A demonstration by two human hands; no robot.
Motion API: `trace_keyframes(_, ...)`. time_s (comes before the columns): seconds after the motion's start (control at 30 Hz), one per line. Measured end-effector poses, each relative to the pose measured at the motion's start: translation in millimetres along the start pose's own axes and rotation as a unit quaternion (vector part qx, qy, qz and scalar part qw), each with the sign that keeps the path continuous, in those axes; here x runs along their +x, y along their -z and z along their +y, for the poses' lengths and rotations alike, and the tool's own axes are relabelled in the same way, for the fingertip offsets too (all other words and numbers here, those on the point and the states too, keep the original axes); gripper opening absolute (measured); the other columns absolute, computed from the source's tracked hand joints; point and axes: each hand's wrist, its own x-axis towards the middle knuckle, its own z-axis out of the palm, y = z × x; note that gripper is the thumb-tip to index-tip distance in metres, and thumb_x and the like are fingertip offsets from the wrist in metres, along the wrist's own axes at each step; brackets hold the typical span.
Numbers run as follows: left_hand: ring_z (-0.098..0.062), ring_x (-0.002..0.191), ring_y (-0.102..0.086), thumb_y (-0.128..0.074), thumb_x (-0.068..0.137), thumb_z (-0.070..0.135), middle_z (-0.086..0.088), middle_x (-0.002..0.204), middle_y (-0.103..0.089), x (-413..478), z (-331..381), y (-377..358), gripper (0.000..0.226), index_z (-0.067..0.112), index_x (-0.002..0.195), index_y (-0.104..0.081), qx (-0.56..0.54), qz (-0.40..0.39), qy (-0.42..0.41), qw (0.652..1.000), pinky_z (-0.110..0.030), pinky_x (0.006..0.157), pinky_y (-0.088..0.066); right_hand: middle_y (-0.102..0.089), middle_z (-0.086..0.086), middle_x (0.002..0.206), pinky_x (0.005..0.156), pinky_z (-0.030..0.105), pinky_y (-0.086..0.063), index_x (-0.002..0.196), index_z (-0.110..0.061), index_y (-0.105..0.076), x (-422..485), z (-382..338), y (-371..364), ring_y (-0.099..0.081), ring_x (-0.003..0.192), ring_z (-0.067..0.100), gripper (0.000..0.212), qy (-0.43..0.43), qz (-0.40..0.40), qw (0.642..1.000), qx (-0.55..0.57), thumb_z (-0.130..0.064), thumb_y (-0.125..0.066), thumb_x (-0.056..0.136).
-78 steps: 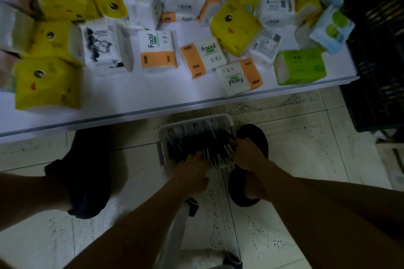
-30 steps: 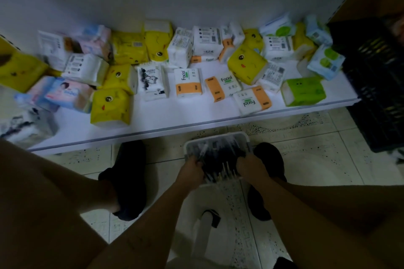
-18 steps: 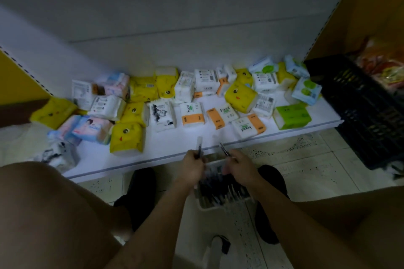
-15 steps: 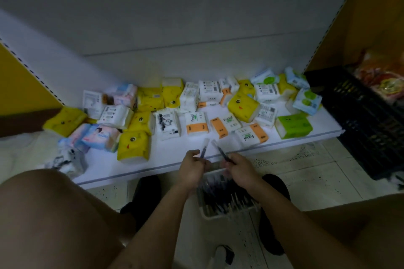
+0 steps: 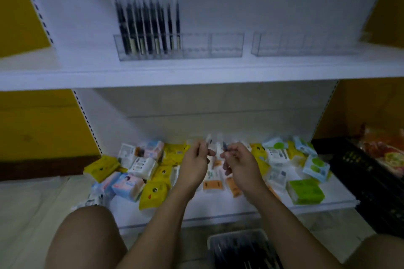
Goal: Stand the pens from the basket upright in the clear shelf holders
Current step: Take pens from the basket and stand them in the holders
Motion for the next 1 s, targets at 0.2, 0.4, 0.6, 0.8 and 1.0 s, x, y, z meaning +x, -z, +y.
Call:
trace_keyframes(0.2,-0.003,0.06,-0.057,-0.054,0.097,0.022,0.004,0.074,-0.063,4,80,27,0.012,0.02,0.093,-0.065,-0.052,0.012,-0.115,0.992,-0.025,0.057,-0.049,-0.055,-0.007,0.065,0.052,0.022,-0.035,0.095,-0.038,-0.058,8,-82,-3,-0.044,0.048,0.001,0.018,0.145,0.027,0.989,-0.024,-0.022,-0.051,0.099)
trace_keyframes(0.4,-0.025,0.084,-0.069,-0.072,0.084,0.01,-0.006,0.081,-0.07,21,146,53,0.007,0.013,0.089,-0.069,-0.065,0.022,-0.146,0.987,-0.042,0.081,-0.057,-0.057,-0.005,0.054,0.054,0.034,-0.051,0.088,-0.022,-0.068,22,-143,-4,-0.054,0.051,0.014,0.012,0.175,0.027,0.983,0.048,-0.025,-0.059,0.094)
trace_keyframes(0.6,-0.018,0.083,-0.071,-0.071,0.085,0.012,-0.009,0.09,-0.071,48,208,86,0.019,0.014,0.103,-0.067,-0.017,0.021,-0.187,0.982,-0.041,0.085,-0.057,-0.069,-0.008,0.088,0.071,0.015,-0.048,0.085,-0.026,-0.069,57,-196,-4,-0.063,0.081,0.001,0.004,0.23,0.048,0.972,-0.008,-0.029,-0.068,0.088)
trace_keyframes(0.8,-0.015,0.081,-0.07,-0.069,0.086,0.013,0.001,0.087,-0.07,81,255,111,0.038,0.028,0.12,-0.061,0.044,0.048,-0.272,0.96,-0.036,0.077,-0.059,-0.067,0.004,0.082,0.081,0.033,-0.057,0.118,-0.02,-0.063,99,-240,-17,-0.066,0.078,0.015,0.028,0.254,0.031,0.966,0.035,-0.015,-0.064,0.091)
trace_keyframes(1.0,-0.005,0.087,-0.067,-0.07,0.086,0.021,0.005,0.096,-0.071,120,282,123,0.032,0.032,0.115,-0.062,0.097,0.091,-0.311,0.941,-0.019,0.078,-0.053,-0.068,0.007,0.08,0.077,0.038,-0.059,0.141,-0.038,-0.039,143,-269,-32,-0.069,0.081,0.021,0.062,0.298,0.016,0.954,0.013,-0.014,-0.064,0.09)
